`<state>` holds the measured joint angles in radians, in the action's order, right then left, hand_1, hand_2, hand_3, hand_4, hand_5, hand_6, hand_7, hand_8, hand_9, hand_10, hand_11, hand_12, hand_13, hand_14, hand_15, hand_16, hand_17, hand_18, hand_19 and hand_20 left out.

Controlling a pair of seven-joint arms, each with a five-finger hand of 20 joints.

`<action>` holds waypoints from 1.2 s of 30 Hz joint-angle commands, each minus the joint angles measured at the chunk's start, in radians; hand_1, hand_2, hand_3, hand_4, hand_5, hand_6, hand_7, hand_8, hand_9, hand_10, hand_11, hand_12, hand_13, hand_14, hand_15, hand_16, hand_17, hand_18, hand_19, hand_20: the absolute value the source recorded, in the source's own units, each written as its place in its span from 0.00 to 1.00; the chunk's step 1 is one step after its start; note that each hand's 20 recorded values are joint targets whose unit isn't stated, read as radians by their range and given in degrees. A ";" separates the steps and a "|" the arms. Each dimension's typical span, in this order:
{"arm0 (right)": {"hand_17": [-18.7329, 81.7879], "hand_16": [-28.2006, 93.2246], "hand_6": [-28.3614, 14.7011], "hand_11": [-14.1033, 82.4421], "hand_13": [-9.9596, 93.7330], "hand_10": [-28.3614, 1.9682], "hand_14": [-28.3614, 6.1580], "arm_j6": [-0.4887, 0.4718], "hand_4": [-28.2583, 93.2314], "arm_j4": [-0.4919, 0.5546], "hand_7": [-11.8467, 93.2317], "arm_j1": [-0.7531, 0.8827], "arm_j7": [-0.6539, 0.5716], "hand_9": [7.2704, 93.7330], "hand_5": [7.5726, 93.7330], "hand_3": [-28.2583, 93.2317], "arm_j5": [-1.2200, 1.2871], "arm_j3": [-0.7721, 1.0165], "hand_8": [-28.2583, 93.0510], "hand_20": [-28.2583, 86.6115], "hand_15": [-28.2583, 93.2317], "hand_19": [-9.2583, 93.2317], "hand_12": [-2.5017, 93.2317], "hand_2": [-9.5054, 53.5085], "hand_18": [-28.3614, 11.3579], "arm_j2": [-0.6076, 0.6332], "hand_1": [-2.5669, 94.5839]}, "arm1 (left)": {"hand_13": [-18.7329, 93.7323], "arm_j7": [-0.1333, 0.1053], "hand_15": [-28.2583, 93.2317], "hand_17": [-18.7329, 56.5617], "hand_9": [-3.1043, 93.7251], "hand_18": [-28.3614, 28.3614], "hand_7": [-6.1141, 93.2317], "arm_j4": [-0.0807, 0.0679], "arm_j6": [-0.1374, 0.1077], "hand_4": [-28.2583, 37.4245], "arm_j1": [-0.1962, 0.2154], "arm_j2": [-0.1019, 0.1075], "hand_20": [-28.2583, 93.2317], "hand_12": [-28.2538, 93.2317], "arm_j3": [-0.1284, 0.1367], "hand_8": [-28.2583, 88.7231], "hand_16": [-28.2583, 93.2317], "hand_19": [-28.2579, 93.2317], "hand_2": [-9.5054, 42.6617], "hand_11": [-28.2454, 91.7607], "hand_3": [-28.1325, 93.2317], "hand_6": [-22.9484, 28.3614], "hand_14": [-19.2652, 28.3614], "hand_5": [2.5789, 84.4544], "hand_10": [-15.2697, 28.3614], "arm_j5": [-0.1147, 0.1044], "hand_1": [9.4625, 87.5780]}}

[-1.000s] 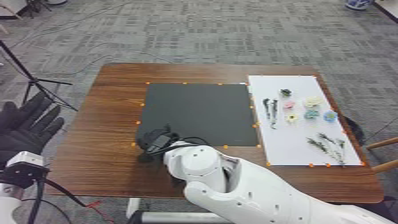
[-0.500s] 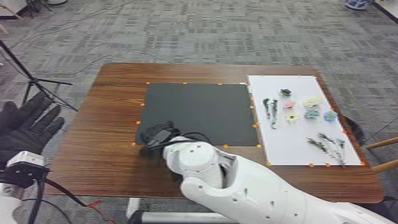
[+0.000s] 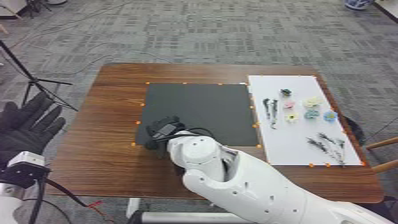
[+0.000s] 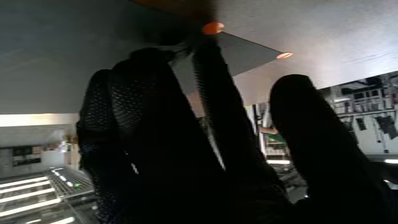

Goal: Arrange flowers

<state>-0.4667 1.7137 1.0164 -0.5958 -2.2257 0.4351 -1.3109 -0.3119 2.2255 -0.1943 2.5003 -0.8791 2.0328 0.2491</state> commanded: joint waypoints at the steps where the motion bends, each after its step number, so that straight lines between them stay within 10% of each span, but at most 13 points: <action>1: 0.35 0.52 0.50 0.35 0.54 0.09 0.05 -0.015 0.10 0.048 0.22 0.010 -0.001 0.59 0.56 0.83 0.009 0.019 0.15 0.66 0.85 0.75 0.24 0.41 0.00 0.029 0.24 | 0.35 -0.008 0.33 0.20 0.31 0.68 0.13 0.008 -0.005 0.00 0.015 -0.009 0.33 0.35 0.005 0.20 0.24 0.33 0.45 0.29 0.78 0.57 0.65 0.39 0.58 -0.007 0.19; 11: 0.36 0.52 0.54 0.34 0.54 0.03 0.02 -0.049 0.10 0.154 0.23 0.120 0.027 0.59 0.54 0.83 0.036 0.196 0.15 0.67 0.83 0.74 0.23 0.32 0.00 0.018 0.25 | 0.35 -0.001 0.34 0.20 0.31 0.68 0.13 0.007 0.000 0.00 0.016 -0.017 0.33 0.35 0.011 0.20 0.24 0.33 0.45 0.29 0.78 0.57 0.65 0.39 0.58 -0.006 0.19; 22: 0.38 0.51 0.40 0.35 0.51 0.00 0.00 0.395 0.11 0.259 0.20 0.335 -0.013 0.50 0.36 0.80 0.087 0.581 0.17 0.66 0.82 0.70 0.25 0.22 0.00 0.115 0.22 | 0.35 -0.008 0.34 0.20 0.31 0.68 0.13 0.008 0.017 0.00 -0.007 -0.027 0.33 0.35 0.022 0.19 0.24 0.34 0.45 0.29 0.78 0.57 0.65 0.39 0.58 0.020 0.19; 36: 0.30 0.37 0.40 0.32 0.41 0.11 0.05 0.319 0.07 0.350 0.22 0.629 -0.158 0.44 0.48 0.83 -0.023 0.937 0.16 0.58 0.73 0.68 0.21 0.01 0.00 0.302 0.35 | 0.35 -0.060 0.33 0.20 0.31 0.68 0.13 0.028 0.003 0.00 0.037 -0.061 0.33 0.35 0.047 0.20 0.24 0.33 0.45 0.28 0.78 0.57 0.65 0.39 0.58 0.004 0.19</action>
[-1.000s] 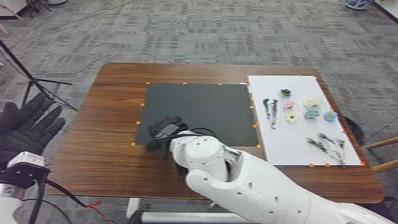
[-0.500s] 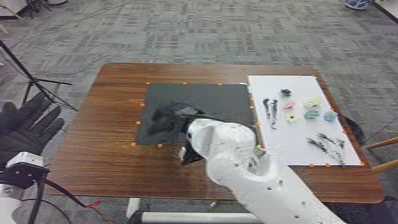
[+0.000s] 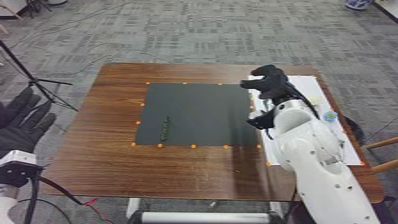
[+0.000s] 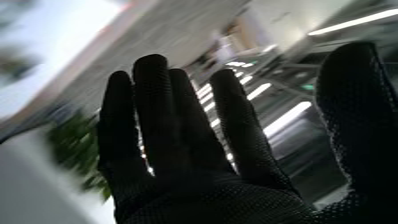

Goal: Arrange flowers

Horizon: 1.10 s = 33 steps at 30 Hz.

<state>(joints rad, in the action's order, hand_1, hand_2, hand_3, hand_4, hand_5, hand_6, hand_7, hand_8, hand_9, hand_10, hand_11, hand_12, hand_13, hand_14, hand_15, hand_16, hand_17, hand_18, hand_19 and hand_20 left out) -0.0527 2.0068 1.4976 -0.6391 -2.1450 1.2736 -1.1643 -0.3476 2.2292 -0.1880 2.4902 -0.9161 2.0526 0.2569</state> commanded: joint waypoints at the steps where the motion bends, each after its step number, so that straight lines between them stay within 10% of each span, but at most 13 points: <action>1: 0.30 0.37 0.40 0.32 0.41 0.10 0.05 -0.112 0.07 0.068 0.22 0.172 -0.118 0.45 0.48 0.83 -0.097 0.120 0.16 0.57 0.73 0.68 0.21 0.00 0.00 0.172 0.35 | 0.35 -0.025 0.33 0.20 0.31 0.68 0.13 0.024 -0.009 0.00 0.044 -0.021 0.33 0.35 0.024 0.20 0.24 0.33 0.45 0.28 0.78 0.57 0.65 0.39 0.58 -0.006 0.19; 10: 0.36 0.40 0.36 0.31 0.42 0.04 0.02 -0.184 0.04 0.072 0.20 0.237 -0.273 0.45 0.48 0.81 -0.182 0.132 0.17 0.65 0.78 0.80 0.22 0.00 0.00 0.263 0.39 | 0.35 -0.050 0.34 0.20 0.30 0.69 0.13 0.036 -0.026 0.00 0.075 -0.028 0.33 0.36 0.055 0.20 0.24 0.33 0.45 0.28 0.78 0.57 0.65 0.39 0.57 -0.042 0.19; 33: 0.42 0.48 0.33 0.36 0.51 0.14 0.07 -0.347 0.00 0.115 0.17 0.383 -0.382 0.59 0.63 0.78 -0.129 0.301 0.16 0.72 0.83 0.85 0.23 0.00 0.00 0.253 0.50 | 0.35 -0.028 0.35 0.20 0.31 0.68 0.13 0.045 -0.024 0.00 0.106 -0.040 0.33 0.36 0.085 0.19 0.23 0.33 0.45 0.29 0.79 0.57 0.65 0.39 0.59 -0.030 0.19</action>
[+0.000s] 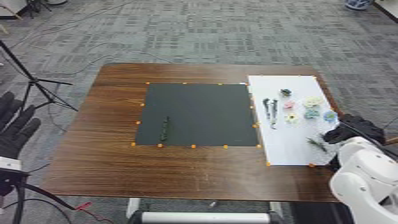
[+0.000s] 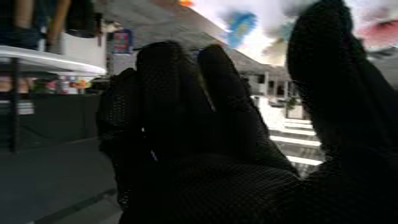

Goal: Arrange flowers

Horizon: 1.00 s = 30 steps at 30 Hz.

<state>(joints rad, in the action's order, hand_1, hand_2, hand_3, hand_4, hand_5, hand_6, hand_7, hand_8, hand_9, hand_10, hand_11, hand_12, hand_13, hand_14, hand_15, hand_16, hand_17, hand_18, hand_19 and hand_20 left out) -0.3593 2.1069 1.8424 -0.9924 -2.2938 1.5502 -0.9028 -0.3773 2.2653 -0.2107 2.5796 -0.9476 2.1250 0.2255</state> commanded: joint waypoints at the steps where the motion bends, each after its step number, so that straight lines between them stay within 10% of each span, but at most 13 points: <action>1: 0.42 0.48 0.34 0.36 0.51 0.15 0.08 -0.042 0.00 0.013 0.18 0.038 -0.029 0.60 0.64 0.77 0.026 0.025 0.16 0.72 0.83 0.85 0.23 0.00 0.00 -0.012 0.50 | 0.35 0.002 0.35 0.20 0.31 0.68 0.13 0.009 0.000 0.00 0.017 -0.009 0.33 0.36 0.013 0.19 0.23 0.33 0.45 0.29 0.79 0.57 0.65 0.39 0.59 0.002 0.19; 18: 0.45 0.51 0.47 0.42 0.56 0.29 0.14 0.024 0.00 -0.052 0.25 0.021 -0.033 0.70 0.74 0.80 0.007 -0.011 0.16 0.71 0.83 0.87 0.26 0.00 0.00 -0.029 0.59 | 0.35 -0.010 0.36 0.21 0.32 0.68 0.14 0.015 -0.026 0.00 0.015 -0.008 0.33 0.36 0.010 0.19 0.24 0.34 0.45 0.30 0.80 0.58 0.66 0.40 0.60 -0.013 0.19; 30: 0.52 0.64 0.60 0.33 0.67 0.57 0.28 0.143 0.00 -0.040 0.32 0.023 -0.023 0.89 0.86 0.74 -0.055 -0.025 0.37 0.70 0.82 0.92 0.56 0.00 0.00 -0.013 0.71 | 0.36 -0.022 0.37 0.20 0.32 0.68 0.14 0.018 -0.035 0.00 0.017 -0.004 0.33 0.36 0.001 0.19 0.24 0.34 0.45 0.31 0.80 0.59 0.68 0.40 0.62 -0.037 0.19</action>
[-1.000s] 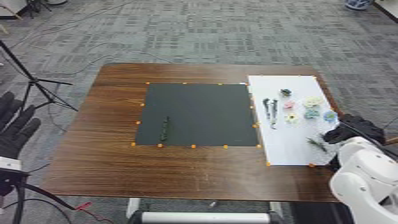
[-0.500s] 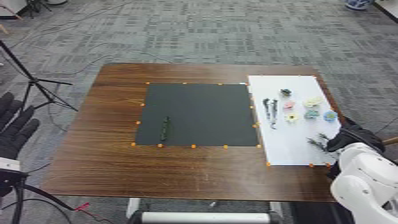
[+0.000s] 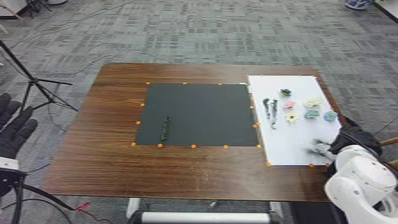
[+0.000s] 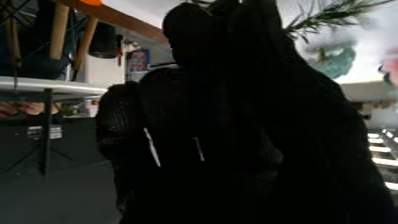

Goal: Arrange flowers

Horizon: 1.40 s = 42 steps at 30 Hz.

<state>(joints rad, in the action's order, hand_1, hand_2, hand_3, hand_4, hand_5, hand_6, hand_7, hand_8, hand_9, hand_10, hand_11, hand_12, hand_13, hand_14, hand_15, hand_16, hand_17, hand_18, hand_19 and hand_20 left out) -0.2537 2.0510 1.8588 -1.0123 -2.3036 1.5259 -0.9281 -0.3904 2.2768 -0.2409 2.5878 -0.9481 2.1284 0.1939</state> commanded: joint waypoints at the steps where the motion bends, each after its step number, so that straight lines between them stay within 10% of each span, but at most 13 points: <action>1: 0.52 0.65 0.60 0.33 0.68 0.58 0.28 0.049 0.00 0.019 0.32 0.005 -0.001 0.90 0.87 0.74 -0.047 -0.003 0.37 0.70 0.82 0.92 0.56 0.00 0.00 0.015 0.71 | 0.36 -0.012 0.37 0.20 0.32 0.68 0.14 0.008 -0.003 0.00 0.013 -0.005 0.33 0.36 -0.001 0.19 0.24 0.34 0.45 0.31 0.80 0.59 0.68 0.40 0.62 -0.006 0.19; 14: 0.59 0.61 0.62 0.33 0.75 0.63 0.34 0.302 0.07 0.107 0.33 -0.113 0.114 0.96 0.87 0.78 0.037 -0.170 0.42 0.69 0.82 0.96 0.57 0.00 0.00 0.063 0.65 | 0.35 0.015 0.35 0.21 0.32 0.68 0.13 0.002 0.022 0.00 0.003 0.017 0.33 0.35 0.007 0.19 0.23 0.34 0.54 0.30 0.73 0.58 0.66 0.40 0.62 0.007 0.16; 22: 0.60 0.61 0.61 0.34 0.76 0.63 0.36 0.219 0.09 0.111 0.36 -0.319 0.207 0.97 0.86 0.80 0.288 -0.360 0.42 0.67 0.82 0.98 0.57 0.00 0.00 -0.018 0.62 | 0.35 0.057 0.34 0.21 0.32 0.68 0.12 -0.005 0.019 0.00 -0.012 0.058 0.33 0.35 0.022 0.20 0.23 0.33 0.54 0.29 0.74 0.58 0.66 0.40 0.61 0.020 0.15; 32: 0.60 0.61 0.61 0.37 0.77 0.62 0.37 0.157 0.09 -0.084 0.38 -0.552 0.174 0.96 0.84 0.80 0.461 -0.602 0.42 0.66 0.83 0.99 0.56 0.00 0.00 -0.212 0.62 | 0.35 0.139 0.34 0.21 0.32 0.68 0.12 -0.029 0.009 0.00 -0.047 0.130 0.33 0.35 0.019 0.20 0.24 0.33 0.53 0.29 0.75 0.58 0.65 0.40 0.61 0.048 0.15; 42: 0.60 0.61 0.61 0.38 0.77 0.62 0.36 0.208 0.09 -0.258 0.40 -0.635 0.101 0.96 0.84 0.81 0.401 -0.765 0.41 0.65 0.83 1.00 0.56 0.00 0.00 -0.340 0.62 | 0.35 0.155 0.34 0.21 0.31 0.68 0.13 -0.040 0.007 0.00 -0.098 0.156 0.33 0.36 -0.016 0.20 0.24 0.33 0.51 0.29 0.77 0.58 0.65 0.40 0.60 0.045 0.16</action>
<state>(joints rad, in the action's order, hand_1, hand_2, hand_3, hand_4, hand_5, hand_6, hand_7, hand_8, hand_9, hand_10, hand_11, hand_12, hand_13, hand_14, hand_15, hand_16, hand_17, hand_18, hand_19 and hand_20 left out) -0.0864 1.8508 1.2525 -0.8730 -1.8257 0.8362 -1.1807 -0.2468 2.2397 -0.2318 2.5189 -0.8051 2.1309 0.2325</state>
